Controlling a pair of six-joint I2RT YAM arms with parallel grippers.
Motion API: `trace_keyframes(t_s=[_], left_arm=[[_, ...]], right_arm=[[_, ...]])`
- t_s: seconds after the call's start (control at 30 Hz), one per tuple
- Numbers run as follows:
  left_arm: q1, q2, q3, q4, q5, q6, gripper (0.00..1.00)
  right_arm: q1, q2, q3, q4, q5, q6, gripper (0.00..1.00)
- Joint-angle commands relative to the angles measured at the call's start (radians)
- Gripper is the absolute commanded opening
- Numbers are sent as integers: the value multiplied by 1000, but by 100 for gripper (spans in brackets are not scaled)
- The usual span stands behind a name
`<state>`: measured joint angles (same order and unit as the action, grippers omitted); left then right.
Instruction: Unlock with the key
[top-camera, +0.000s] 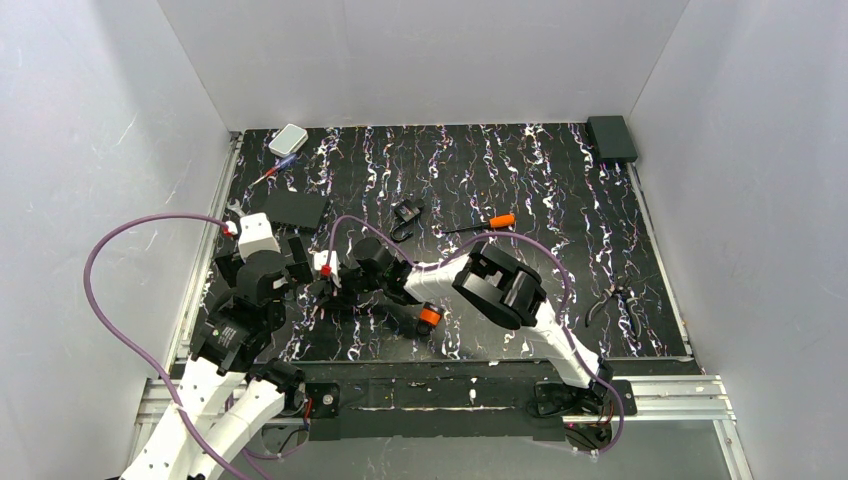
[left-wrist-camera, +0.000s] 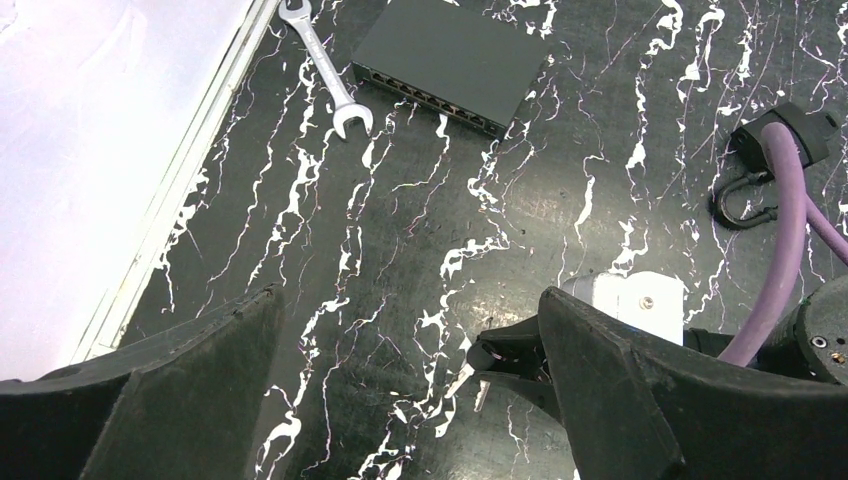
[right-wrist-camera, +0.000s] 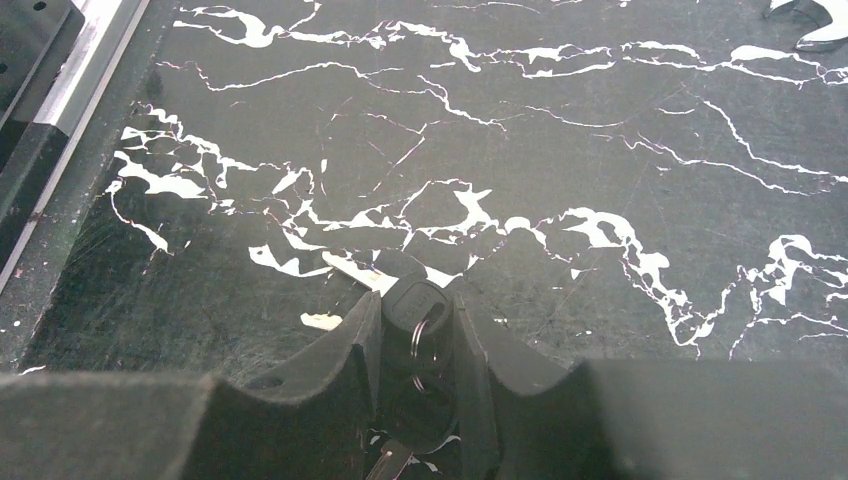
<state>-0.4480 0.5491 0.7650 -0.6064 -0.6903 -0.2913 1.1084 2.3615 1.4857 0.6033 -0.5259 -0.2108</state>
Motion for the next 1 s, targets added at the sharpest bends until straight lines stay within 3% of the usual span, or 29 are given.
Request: trace_keyframes(t_s=[0.0,0.37,0.63,0.83,0.97], left_arm=[[6,11,-7,10,-8,6,97],[8,9,-1,7,10,9,97],[9,-14,2,18,90,17,97],[11,-34,10,32,259,7,95],[11,-52,19,60,390,1,92]], right_arm=[[7,-4,-10,2,27,-24,19],[5,-176,-226,164,159,19,7],[5,-362,-444,361,408,157,1],[7,-534,-609,468,533,260,1],[7,-669,-687,434,649,346,1]])
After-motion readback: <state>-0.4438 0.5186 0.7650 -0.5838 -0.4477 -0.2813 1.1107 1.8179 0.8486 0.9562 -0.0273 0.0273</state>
